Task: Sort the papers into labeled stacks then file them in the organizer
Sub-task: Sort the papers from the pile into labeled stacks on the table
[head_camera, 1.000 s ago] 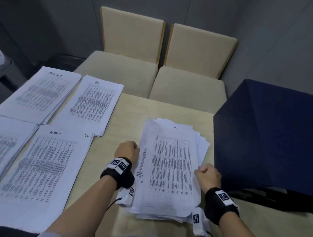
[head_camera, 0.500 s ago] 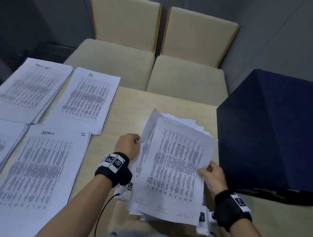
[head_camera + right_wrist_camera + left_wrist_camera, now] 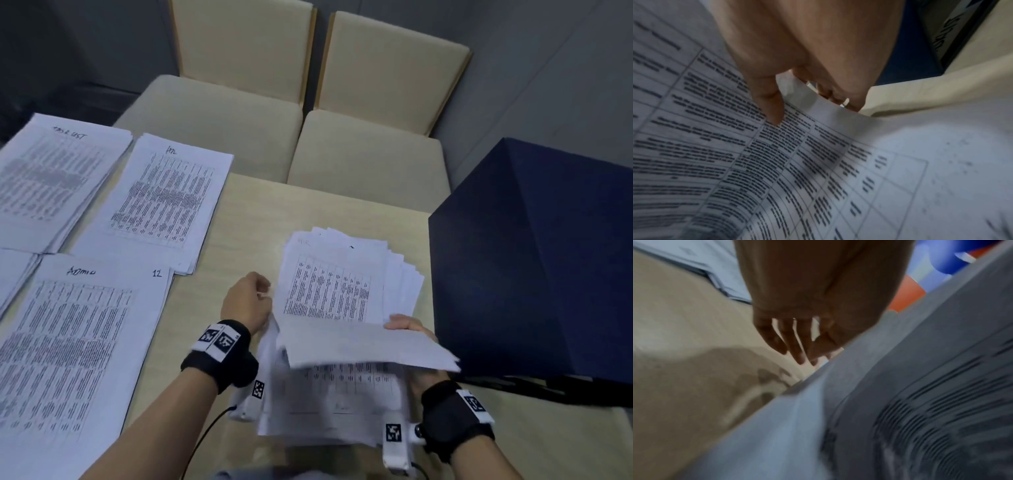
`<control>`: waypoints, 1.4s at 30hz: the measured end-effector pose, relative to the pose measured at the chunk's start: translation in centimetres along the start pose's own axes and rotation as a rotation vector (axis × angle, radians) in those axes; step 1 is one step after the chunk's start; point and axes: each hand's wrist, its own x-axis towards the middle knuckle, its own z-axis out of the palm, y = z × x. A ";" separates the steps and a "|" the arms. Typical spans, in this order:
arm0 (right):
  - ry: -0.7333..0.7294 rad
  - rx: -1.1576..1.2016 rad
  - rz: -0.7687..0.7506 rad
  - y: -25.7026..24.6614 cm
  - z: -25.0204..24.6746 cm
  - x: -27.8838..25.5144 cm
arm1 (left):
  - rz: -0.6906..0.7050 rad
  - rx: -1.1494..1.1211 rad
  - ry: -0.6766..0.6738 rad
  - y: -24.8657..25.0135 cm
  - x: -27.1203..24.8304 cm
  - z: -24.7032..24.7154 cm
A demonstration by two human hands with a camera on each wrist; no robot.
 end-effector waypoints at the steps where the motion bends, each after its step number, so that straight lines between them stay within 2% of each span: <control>1: 0.013 0.008 0.003 -0.2 0.1 0.2 | -0.027 0.072 0.009 0.1 0.0 0.2; 3: -0.029 0.017 0.042 -0.3 -0.1 0.7 | -0.034 0.169 -0.010 0.3 0.1 0.5; 6: -0.071 -0.001 0.124 -0.4 -0.8 1.1 | 0.049 0.322 0.032 0.8 0.3 0.3; 8: 0.000 -0.069 0.067 -0.1 -1.2 1.2 | 0.073 0.523 0.034 1.1 0.4 -0.2; 10: 0.005 -0.045 -0.003 0.3 -0.9 0.8 | 0.118 0.661 0.044 1.9 0.2 -0.9; 11: 0.009 0.003 -0.006 0.5 -0.7 0.5 | 0.162 0.632 0.048 2.1 0.1 -1.3; 13: 0.044 0.052 0.016 0.5 -0.2 0.4 | 0.262 0.419 0.029 2.3 0.0 -1.8; 14: 0.057 0.074 0.031 0.2 0.1 0.5 | 0.285 0.273 -0.027 2.1 0.0 -2.0; 16: 0.077 0.126 0.047 -0.2 0.5 0.4 | 0.286 -0.039 -0.236 2.1 -0.3 -2.3; 17: 0.079 0.125 0.064 -0.4 0.6 0.4 | 0.253 -0.148 -0.334 2.1 -0.5 -2.2; 18: 0.092 0.103 0.089 -0.4 0.6 0.3 | 0.205 -0.176 -0.377 1.9 -0.7 -1.9; 19: 0.091 0.090 0.104 -0.7 0.7 0.1 | 0.163 -0.134 -0.352 1.7 -0.6 -1.4; 22: 0.074 0.081 0.090 -1.0 0.5 0.0 | 0.049 0.109 -0.019 1.3 -0.5 0.1; 23: 0.062 0.096 0.081 -1.2 0.5 -0.1 | 0.012 0.140 0.031 1.3 -0.6 0.5; 25: 0.038 0.142 0.060 -1.1 0.1 -0.3 | -0.051 0.173 0.045 1.4 -0.7 1.3; 27: 0.014 0.151 0.072 -0.9 -0.3 -0.2 | -0.051 0.203 0.078 1.4 -0.4 1.5; 29: 0.023 0.131 0.093 -0.4 -0.9 0.1 | -0.017 0.270 0.095 1.5 -0.1 1.2; 32: 0.084 0.090 0.120 0.5 -1.9 0.7 | 0.056 0.520 0.070 2.0 0.0 0.3; 34: 0.074 0.069 0.130 0.8 -2.0 0.7 | 0.115 0.559 0.075 2.3 -0.1 -0.4; 36: 0.052 0.056 0.117 0.8 -1.9 0.6 | 0.198 0.423 0.066 2.1 0.1 -0.8; 38: 0.028 0.040 0.117 0.6 -1.7 0.6 | 0.266 0.134 -0.004 1.6 0.3 -1.0; 40: 0.001 0.019 0.113 0.2 -1.4 0.6 | 0.242 -0.252 -0.176 1.8 -0.1 -1.2; 42: -0.008 0.006 0.101 -0.1 -1.2 0.4 | 0.165 -0.489 -0.369 2.5 -1.0 -1.6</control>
